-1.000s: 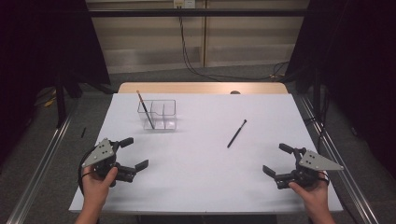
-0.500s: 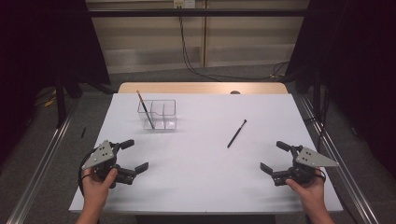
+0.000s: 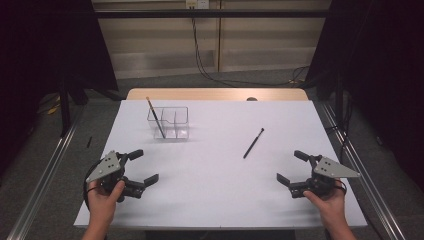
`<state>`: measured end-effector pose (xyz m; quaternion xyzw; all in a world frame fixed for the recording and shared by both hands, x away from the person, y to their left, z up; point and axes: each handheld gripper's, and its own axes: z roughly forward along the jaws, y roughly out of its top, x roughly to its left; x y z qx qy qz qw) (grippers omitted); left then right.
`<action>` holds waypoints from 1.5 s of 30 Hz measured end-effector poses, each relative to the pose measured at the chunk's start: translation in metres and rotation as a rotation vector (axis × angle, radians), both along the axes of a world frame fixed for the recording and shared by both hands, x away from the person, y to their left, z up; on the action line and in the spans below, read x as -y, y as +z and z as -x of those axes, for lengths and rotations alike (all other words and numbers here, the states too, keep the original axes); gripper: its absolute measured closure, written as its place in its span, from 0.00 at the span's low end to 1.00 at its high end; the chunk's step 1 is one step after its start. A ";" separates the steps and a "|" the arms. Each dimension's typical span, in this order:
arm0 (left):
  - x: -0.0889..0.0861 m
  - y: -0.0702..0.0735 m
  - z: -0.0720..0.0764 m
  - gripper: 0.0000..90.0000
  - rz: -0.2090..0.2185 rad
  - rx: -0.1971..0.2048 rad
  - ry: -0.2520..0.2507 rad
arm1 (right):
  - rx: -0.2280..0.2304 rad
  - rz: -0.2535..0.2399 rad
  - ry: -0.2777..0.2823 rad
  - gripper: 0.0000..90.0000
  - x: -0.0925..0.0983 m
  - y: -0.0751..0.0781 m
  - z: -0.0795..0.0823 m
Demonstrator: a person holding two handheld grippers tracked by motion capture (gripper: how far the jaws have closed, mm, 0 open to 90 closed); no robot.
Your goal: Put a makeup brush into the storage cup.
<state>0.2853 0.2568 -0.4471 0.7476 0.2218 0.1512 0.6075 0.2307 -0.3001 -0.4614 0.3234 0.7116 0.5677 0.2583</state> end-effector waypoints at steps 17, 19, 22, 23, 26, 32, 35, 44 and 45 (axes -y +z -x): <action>0.003 -0.002 0.004 0.00 -0.003 -0.005 -0.012 | -0.026 -0.011 -0.079 0.00 0.000 0.005 -0.009; 0.003 -0.002 0.004 0.00 -0.005 -0.007 -0.013 | -0.034 -0.011 -0.090 0.00 0.002 0.005 -0.010; 0.003 -0.002 0.004 0.00 -0.002 -0.007 -0.008 | -0.042 -0.013 -0.097 0.00 0.003 0.006 -0.012; 0.003 -0.002 0.004 0.00 0.007 -0.010 -0.007 | -0.044 -0.015 -0.100 0.00 0.003 0.006 -0.013; 0.000 -0.002 0.004 0.00 0.012 -0.005 0.000 | -0.057 -0.010 -0.104 0.00 0.001 0.005 -0.017; -0.002 -0.002 0.006 0.00 0.023 -0.004 0.005 | -0.068 -0.006 -0.116 0.00 -0.003 0.005 -0.030; -0.004 -0.002 0.007 0.00 0.029 -0.004 0.007 | -0.073 -0.004 -0.121 0.00 -0.006 0.005 -0.037; -0.006 -0.001 0.008 0.00 0.028 0.004 0.012 | -0.076 -0.013 -0.128 0.00 -0.014 0.006 -0.053; -0.005 -0.001 0.008 0.00 0.038 -0.001 0.011 | -0.077 -0.014 -0.128 0.00 -0.015 0.006 -0.055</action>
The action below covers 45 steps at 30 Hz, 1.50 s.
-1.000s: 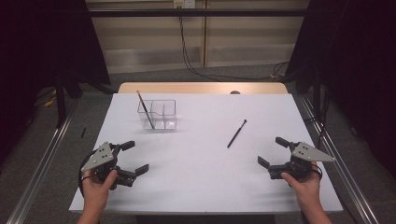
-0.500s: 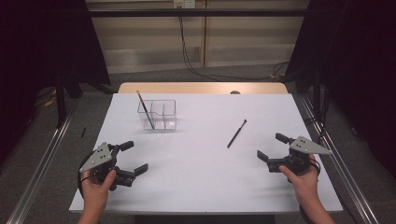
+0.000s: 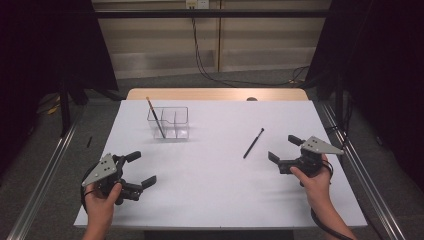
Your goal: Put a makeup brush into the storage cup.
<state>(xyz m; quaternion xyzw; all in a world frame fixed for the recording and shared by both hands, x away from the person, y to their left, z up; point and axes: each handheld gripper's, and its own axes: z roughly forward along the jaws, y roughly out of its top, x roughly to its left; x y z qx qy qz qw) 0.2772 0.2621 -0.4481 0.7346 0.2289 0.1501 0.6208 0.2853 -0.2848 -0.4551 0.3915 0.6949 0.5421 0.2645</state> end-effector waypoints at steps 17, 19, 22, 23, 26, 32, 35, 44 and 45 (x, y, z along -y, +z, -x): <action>0.000 0.000 0.000 0.00 -0.012 0.006 -0.011 | -0.034 0.005 -0.017 0.00 -0.016 -0.007 -0.029; 0.001 0.000 0.000 0.00 -0.013 0.007 -0.015 | -0.032 0.007 -0.019 0.00 -0.018 -0.006 -0.031; 0.001 0.000 0.000 0.00 -0.012 0.008 -0.018 | -0.031 0.008 -0.021 0.00 -0.021 -0.006 -0.036; 0.001 0.000 0.000 0.00 -0.014 0.008 -0.017 | -0.033 0.006 -0.024 0.00 -0.022 -0.006 -0.036; 0.001 0.000 0.000 0.00 -0.016 0.008 -0.018 | -0.031 0.004 -0.030 0.00 -0.024 -0.007 -0.041; 0.001 -0.001 0.000 0.00 -0.016 0.008 -0.017 | -0.041 -0.005 -0.042 0.00 -0.029 -0.008 -0.049; 0.001 -0.001 0.000 0.00 -0.015 0.008 -0.018 | -0.041 -0.008 -0.043 0.00 -0.032 -0.008 -0.053; 0.001 -0.001 0.000 0.00 -0.023 0.012 -0.020 | -0.043 -0.011 -0.052 0.00 -0.039 -0.009 -0.062; 0.001 -0.001 0.000 0.00 -0.023 0.012 -0.021 | -0.045 -0.014 -0.055 0.00 -0.040 -0.010 -0.063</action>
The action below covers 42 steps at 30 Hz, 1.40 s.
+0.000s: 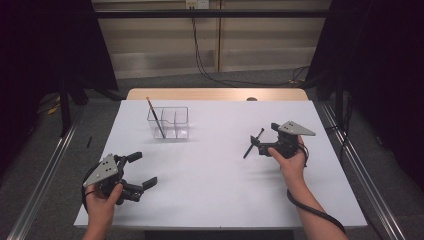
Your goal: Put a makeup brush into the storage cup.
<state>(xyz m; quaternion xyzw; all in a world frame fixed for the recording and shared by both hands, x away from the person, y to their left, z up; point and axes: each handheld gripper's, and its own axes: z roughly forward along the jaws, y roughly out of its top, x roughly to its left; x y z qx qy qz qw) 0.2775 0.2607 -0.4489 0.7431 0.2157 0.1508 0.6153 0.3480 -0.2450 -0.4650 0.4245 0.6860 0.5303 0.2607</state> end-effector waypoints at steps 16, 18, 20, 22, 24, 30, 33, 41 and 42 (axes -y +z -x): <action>0.000 -0.001 -0.001 0.00 0.000 -0.003 -0.001 | -0.067 0.049 0.003 0.00 -0.016 0.000 -0.017; 0.000 -0.001 -0.001 0.00 0.000 -0.006 -0.003 | -0.084 0.061 0.001 0.00 -0.018 0.000 -0.019; 0.001 -0.002 -0.001 0.00 0.002 -0.013 -0.007 | -0.102 0.079 0.001 0.00 -0.019 0.000 -0.021; 0.001 -0.002 -0.001 0.00 -0.007 -0.011 -0.009 | -0.135 0.088 0.004 0.00 -0.021 0.000 -0.023; 0.001 -0.002 -0.001 0.00 0.003 -0.014 -0.006 | -0.158 0.104 -0.003 0.00 -0.022 0.000 -0.025; 0.001 -0.002 -0.002 0.00 -0.003 -0.020 -0.009 | -0.286 0.154 -0.019 0.00 -0.026 -0.001 -0.031; 0.002 -0.002 -0.002 0.00 -0.005 -0.022 -0.014 | -0.338 0.186 -0.027 0.00 -0.028 -0.002 -0.034; 0.002 -0.003 -0.002 0.00 -0.007 -0.027 -0.015 | -0.464 0.254 -0.039 0.00 -0.034 -0.003 -0.040; 0.002 -0.003 -0.002 0.00 -0.005 -0.029 -0.018 | -0.472 0.260 -0.038 0.00 -0.034 -0.003 -0.041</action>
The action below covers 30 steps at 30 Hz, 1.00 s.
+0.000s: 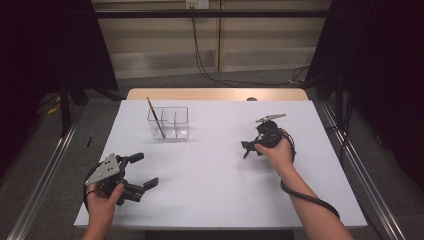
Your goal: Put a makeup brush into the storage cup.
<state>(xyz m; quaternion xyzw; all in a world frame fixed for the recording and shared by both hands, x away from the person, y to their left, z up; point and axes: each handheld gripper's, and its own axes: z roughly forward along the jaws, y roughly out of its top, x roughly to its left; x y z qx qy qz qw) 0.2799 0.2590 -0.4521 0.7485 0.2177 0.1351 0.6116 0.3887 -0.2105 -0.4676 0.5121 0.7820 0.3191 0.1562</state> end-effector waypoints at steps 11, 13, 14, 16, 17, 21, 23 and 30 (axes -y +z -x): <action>0.002 -0.001 -0.001 0.00 -0.004 -0.007 -0.008 | -0.120 0.093 -0.022 0.01 -0.004 -0.002 -0.007; 0.001 -0.001 -0.001 0.00 -0.002 -0.008 -0.007 | -0.129 0.106 -0.025 0.01 -0.005 -0.003 -0.008; 0.001 -0.001 -0.001 0.00 -0.001 -0.009 -0.007 | -0.131 0.111 -0.028 0.01 -0.005 -0.003 -0.009; 0.001 -0.001 -0.001 0.00 -0.002 -0.009 -0.006 | -0.147 0.134 -0.033 0.01 -0.006 -0.004 -0.009; 0.001 -0.001 -0.001 0.00 -0.002 -0.009 -0.006 | -0.153 0.141 -0.032 0.01 -0.007 -0.005 -0.009; 0.001 -0.001 -0.001 0.00 0.002 -0.009 -0.004 | -0.174 0.157 -0.032 0.01 -0.008 -0.007 -0.010; 0.001 0.000 -0.001 0.00 0.004 -0.010 -0.004 | -0.177 0.161 -0.033 0.01 -0.008 -0.007 -0.011; 0.000 -0.001 -0.001 0.00 -0.003 -0.007 -0.003 | -0.185 0.173 -0.030 0.02 -0.009 -0.008 -0.012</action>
